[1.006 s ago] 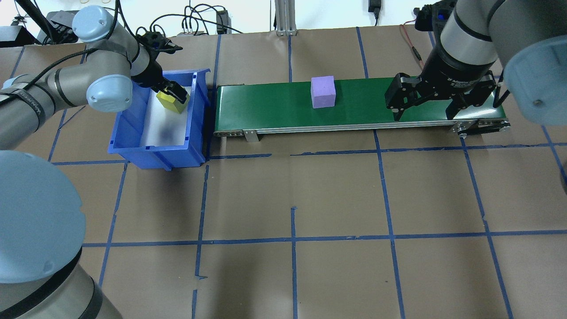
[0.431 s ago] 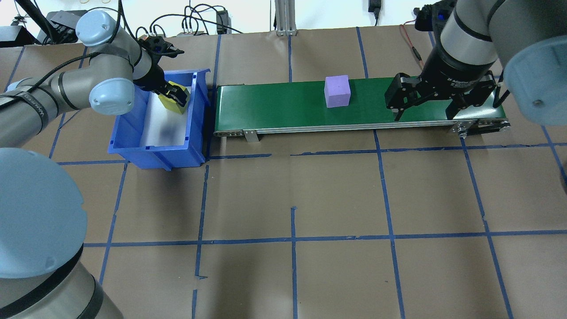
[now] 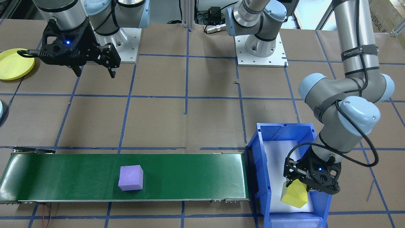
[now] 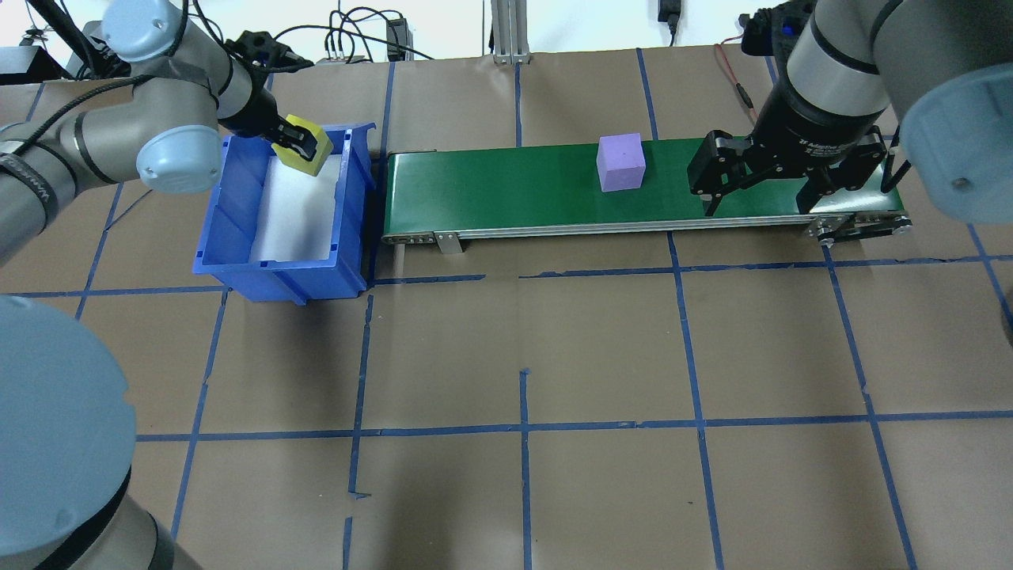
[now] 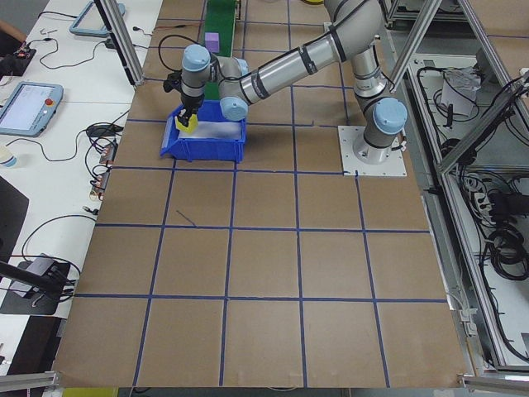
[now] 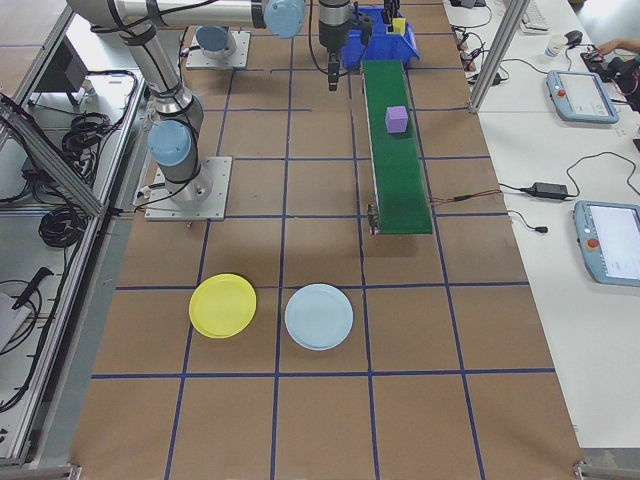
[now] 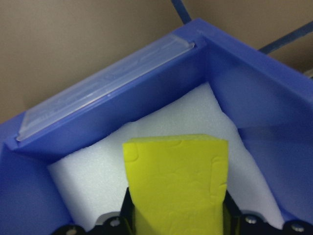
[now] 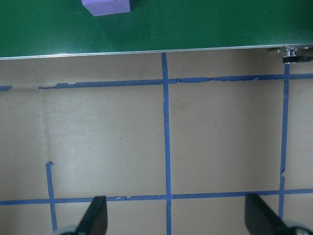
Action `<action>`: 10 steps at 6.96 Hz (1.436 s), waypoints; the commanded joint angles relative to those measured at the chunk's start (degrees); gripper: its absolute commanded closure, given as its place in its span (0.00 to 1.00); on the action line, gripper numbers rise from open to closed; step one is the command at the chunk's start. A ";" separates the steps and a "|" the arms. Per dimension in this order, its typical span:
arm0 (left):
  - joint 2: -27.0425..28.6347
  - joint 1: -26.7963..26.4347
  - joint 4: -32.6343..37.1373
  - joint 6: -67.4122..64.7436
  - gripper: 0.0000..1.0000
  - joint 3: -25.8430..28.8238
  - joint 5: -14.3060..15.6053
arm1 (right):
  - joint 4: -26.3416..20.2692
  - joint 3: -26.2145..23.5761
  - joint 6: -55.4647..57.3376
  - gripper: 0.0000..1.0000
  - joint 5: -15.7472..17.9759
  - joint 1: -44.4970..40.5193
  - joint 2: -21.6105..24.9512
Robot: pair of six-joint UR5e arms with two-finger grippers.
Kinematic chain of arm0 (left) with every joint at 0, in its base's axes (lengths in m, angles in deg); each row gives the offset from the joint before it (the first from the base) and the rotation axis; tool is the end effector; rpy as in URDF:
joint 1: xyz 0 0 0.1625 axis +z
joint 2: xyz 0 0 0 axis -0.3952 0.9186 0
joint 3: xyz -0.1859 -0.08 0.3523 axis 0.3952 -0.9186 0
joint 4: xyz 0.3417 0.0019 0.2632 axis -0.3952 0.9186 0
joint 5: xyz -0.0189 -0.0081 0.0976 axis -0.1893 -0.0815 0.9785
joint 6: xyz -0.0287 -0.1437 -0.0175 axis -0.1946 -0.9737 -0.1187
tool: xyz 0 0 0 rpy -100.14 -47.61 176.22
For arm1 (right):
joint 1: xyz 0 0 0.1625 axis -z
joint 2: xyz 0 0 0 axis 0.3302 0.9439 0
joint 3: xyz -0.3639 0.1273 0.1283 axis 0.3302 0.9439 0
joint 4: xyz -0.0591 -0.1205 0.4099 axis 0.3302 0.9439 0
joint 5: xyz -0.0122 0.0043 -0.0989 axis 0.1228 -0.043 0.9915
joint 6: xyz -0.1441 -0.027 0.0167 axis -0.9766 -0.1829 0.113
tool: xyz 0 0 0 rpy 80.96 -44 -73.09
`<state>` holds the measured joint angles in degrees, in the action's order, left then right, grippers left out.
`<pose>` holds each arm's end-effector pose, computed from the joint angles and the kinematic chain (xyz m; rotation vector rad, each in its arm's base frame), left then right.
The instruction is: Move block left to right into plate
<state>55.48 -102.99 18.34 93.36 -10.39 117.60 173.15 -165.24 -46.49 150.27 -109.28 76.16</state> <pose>-0.0281 -0.7002 0.2403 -0.7079 -3.0150 0.5234 0.1333 -0.4814 0.4133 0.0436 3.1397 -0.0423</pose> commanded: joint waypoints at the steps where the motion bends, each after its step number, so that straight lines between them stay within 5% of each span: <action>1: -7.29 -0.53 -0.66 -5.35 0.59 -0.18 -3.65 | -0.05 0.00 0.00 0.00 -0.04 0.00 0.00; 3: -7.59 -6.12 -1.18 -17.20 0.59 0.43 -4.92 | -0.05 0.00 0.00 0.00 -0.04 0.09 0.00; 5: -7.06 -13.69 -1.01 -28.63 0.59 -0.18 -0.72 | -0.05 0.00 0.00 0.00 -0.04 0.09 0.00; 10: -2.76 -16.53 -0.22 -31.57 0.58 -5.72 -0.52 | -0.05 0.00 0.00 0.00 -0.04 0.09 0.00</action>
<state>51.51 -118.73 17.97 62.23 -15.62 117.10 173.10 -165.24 -46.49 150.24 -109.19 76.10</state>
